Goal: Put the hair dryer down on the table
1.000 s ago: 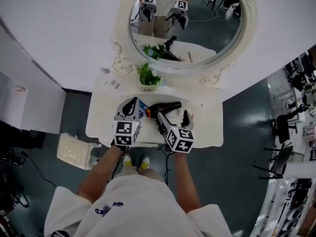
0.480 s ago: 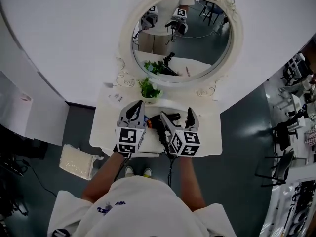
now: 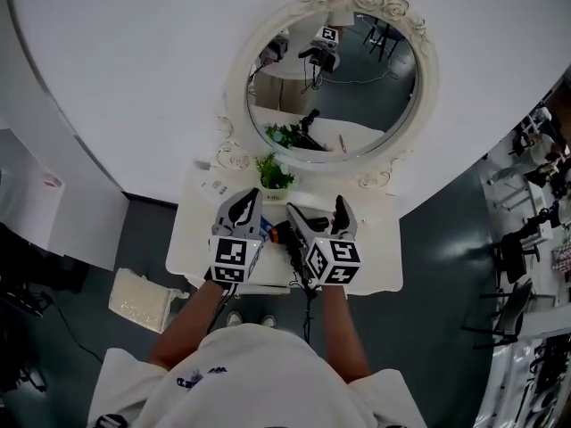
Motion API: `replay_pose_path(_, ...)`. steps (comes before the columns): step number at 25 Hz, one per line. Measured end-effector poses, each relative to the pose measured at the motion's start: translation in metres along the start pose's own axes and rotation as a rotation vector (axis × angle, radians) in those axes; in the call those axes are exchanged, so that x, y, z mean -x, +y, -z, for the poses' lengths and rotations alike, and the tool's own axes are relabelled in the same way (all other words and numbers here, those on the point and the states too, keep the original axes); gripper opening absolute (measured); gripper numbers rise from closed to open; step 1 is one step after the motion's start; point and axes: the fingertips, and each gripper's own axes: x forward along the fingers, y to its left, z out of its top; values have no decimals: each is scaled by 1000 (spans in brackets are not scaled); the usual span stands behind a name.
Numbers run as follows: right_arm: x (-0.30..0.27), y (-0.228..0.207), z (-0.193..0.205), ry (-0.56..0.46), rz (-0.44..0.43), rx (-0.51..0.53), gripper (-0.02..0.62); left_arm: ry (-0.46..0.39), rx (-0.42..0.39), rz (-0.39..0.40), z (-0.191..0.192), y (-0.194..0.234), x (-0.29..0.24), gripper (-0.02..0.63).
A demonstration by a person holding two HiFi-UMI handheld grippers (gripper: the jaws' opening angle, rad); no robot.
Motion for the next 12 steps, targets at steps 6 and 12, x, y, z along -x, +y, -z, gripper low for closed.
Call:
replay_pose_path(6,-6,22,-5,0,-55,31,483,0,-3,-3,-2,7,3,11)
replay_pose_path(12,-8,35,-10,-20,-69,72,351,-13,-3,-4,-7,12,5,9)
